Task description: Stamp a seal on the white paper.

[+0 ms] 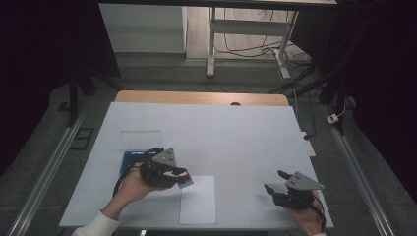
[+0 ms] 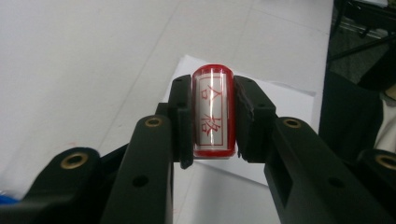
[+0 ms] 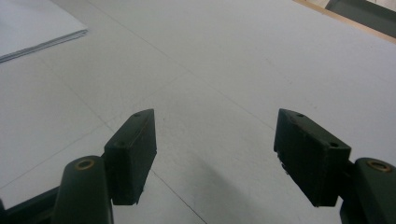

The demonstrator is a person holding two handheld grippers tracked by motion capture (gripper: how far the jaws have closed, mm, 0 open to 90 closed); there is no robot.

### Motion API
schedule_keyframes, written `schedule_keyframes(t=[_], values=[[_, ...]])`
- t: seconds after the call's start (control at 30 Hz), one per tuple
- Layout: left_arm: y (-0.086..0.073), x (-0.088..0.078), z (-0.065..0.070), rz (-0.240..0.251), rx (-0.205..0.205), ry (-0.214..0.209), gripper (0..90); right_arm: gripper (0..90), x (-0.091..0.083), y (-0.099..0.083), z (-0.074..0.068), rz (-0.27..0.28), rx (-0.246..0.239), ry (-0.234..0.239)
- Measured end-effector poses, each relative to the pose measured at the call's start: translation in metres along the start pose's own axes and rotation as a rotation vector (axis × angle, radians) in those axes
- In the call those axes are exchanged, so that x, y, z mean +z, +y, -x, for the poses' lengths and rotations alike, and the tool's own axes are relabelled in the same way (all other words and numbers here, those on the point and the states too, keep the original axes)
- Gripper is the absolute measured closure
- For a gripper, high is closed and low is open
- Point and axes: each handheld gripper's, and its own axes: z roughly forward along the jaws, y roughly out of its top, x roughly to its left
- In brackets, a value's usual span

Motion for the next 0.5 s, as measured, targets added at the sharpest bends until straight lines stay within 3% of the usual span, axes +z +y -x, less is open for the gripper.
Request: schedule_keyframes(t=[0.5], values=[[0.01,0.029,0.018,-0.037,0.043,-0.03,70.2,29.2,0.0,0.0,0.0,-0.002,-0.003,0.0]])
